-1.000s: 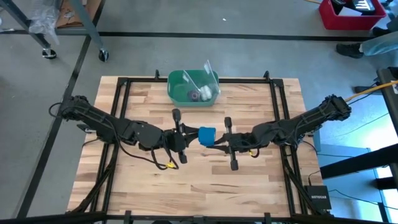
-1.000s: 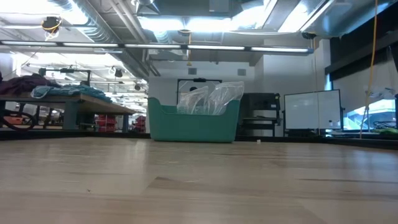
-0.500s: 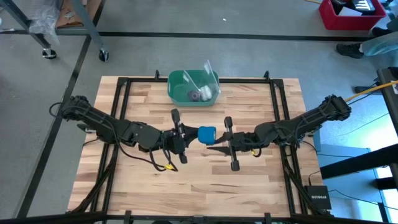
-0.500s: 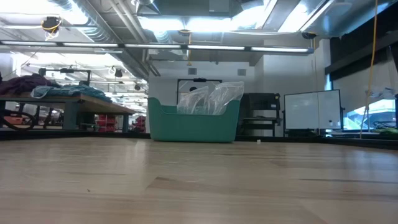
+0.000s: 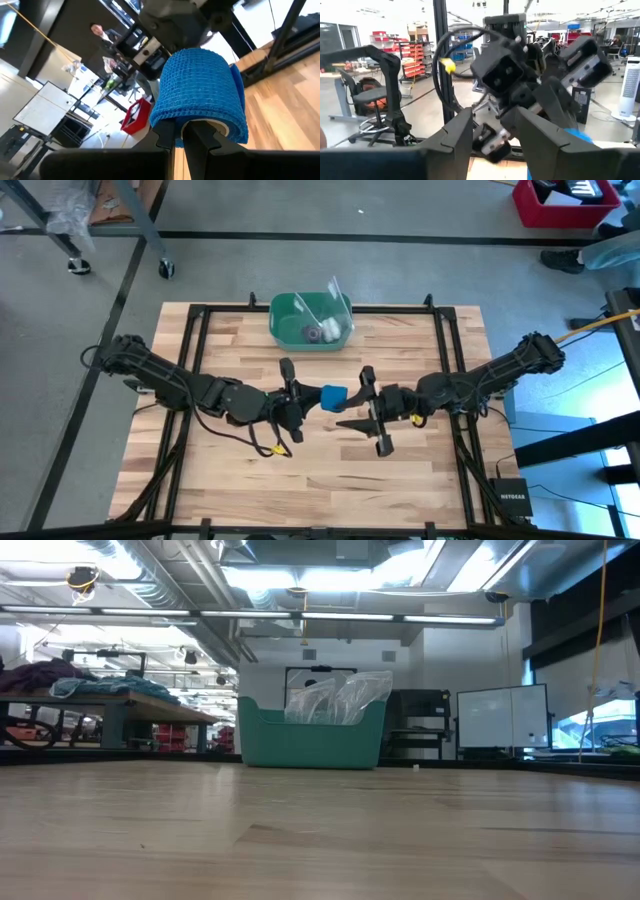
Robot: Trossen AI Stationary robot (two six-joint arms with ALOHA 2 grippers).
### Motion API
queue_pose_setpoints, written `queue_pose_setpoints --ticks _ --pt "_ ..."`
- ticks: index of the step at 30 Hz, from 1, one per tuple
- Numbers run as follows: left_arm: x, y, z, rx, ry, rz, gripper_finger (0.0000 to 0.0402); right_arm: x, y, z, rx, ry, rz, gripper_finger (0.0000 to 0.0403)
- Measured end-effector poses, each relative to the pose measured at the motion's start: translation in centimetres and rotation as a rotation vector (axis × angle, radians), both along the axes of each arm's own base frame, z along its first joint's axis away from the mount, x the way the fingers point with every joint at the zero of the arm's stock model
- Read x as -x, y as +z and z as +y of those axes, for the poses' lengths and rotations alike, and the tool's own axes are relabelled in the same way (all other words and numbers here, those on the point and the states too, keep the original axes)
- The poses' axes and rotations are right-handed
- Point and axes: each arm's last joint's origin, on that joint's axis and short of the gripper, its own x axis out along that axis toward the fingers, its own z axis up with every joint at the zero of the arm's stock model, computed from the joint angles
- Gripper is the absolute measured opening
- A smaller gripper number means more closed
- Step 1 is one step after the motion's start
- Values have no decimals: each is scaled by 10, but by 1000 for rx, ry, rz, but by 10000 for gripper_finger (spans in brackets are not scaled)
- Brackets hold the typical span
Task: Roll bandage
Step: Roll the blue bandage
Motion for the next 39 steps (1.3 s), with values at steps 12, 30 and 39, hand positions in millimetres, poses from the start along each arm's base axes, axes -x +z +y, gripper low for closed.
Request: queue_pose_setpoints --ticks 12,30,39 --pt "4 -4 -5 2 43 35 15 19 -1 7 85 141 102 154" --pt "13 -109 77 642 457 850 15 46 -62 -3 296 -281 734 154" --pt "-6 -176 107 750 552 1251 15 29 -86 1 355 -285 831 154"
